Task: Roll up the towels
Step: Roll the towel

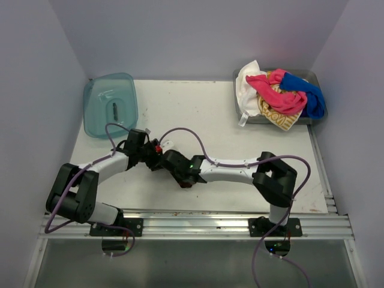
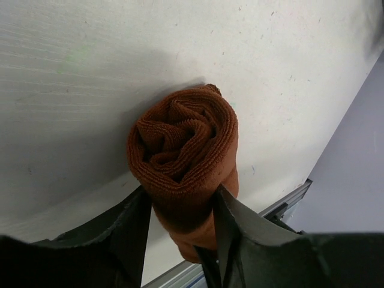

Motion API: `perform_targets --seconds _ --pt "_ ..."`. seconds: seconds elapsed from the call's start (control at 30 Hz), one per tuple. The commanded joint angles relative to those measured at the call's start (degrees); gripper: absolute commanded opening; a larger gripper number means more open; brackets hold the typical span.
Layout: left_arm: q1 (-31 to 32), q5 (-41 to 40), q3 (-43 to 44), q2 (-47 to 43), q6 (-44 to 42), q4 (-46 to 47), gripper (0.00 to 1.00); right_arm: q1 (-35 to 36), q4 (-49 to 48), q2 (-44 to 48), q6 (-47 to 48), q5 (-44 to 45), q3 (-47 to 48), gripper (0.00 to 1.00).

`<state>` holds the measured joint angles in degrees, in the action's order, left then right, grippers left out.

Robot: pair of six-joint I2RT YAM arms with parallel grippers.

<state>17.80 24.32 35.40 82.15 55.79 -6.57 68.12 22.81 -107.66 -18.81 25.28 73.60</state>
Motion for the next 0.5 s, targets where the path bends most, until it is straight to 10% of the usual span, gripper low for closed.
perform_targets --seconds 0.0,0.47 --pt "-1.80 -2.96 1.86 -2.96 -1.47 -2.04 0.52 -6.04 -7.57 3.49 -7.29 -13.01 -5.83 0.13" --pt "-1.81 5.39 3.28 0.02 -3.32 0.76 0.73 -16.16 -29.38 6.41 -22.83 -34.32 -21.39 0.07"
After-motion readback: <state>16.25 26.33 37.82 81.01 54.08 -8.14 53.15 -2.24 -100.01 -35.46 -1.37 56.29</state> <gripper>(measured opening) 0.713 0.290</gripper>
